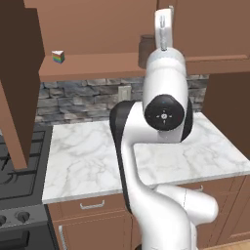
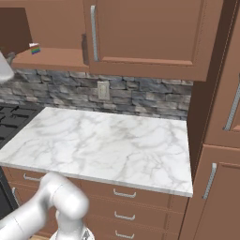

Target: Pick the candle and jar from the dining table and place them in the open cabinet. Close the cabinet after placing the objects.

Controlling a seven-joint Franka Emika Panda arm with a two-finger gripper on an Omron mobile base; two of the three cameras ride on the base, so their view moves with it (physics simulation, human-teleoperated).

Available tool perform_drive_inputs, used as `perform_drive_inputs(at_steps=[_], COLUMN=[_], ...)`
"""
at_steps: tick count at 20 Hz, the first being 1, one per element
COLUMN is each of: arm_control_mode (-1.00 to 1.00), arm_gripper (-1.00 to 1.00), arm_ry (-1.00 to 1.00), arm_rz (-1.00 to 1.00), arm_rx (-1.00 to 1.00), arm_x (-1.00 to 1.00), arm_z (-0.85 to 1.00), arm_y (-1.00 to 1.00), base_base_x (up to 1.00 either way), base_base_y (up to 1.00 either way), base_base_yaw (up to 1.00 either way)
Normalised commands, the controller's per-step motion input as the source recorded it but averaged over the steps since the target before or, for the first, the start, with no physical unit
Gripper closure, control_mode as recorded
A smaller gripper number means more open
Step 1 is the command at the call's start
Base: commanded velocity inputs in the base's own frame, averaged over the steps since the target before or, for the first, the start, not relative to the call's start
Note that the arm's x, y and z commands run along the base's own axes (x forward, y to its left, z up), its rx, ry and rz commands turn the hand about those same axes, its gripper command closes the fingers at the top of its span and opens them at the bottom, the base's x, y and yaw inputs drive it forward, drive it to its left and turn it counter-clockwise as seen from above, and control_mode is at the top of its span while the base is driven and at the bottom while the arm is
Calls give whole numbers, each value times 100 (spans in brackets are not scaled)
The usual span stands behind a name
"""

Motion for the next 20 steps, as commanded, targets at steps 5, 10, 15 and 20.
perform_drive_inputs(at_steps=[5,10,15,20], arm_control_mode=[-100,-100,-100,-100], arm_gripper=[-100,-100,-100,-100], arm_ry=[9,1,0,0], arm_rz=[0,0,0,0], arm_rx=[0,0,0,0], arm_x=[-66,-60,-55,-34], arm_z=[30,5,0,-6], arm_y=[51,61,64,55], base_base_x=[0,0,0,0], base_base_y=[0,0,0,0], base_base_yaw=[0,0,0,0])
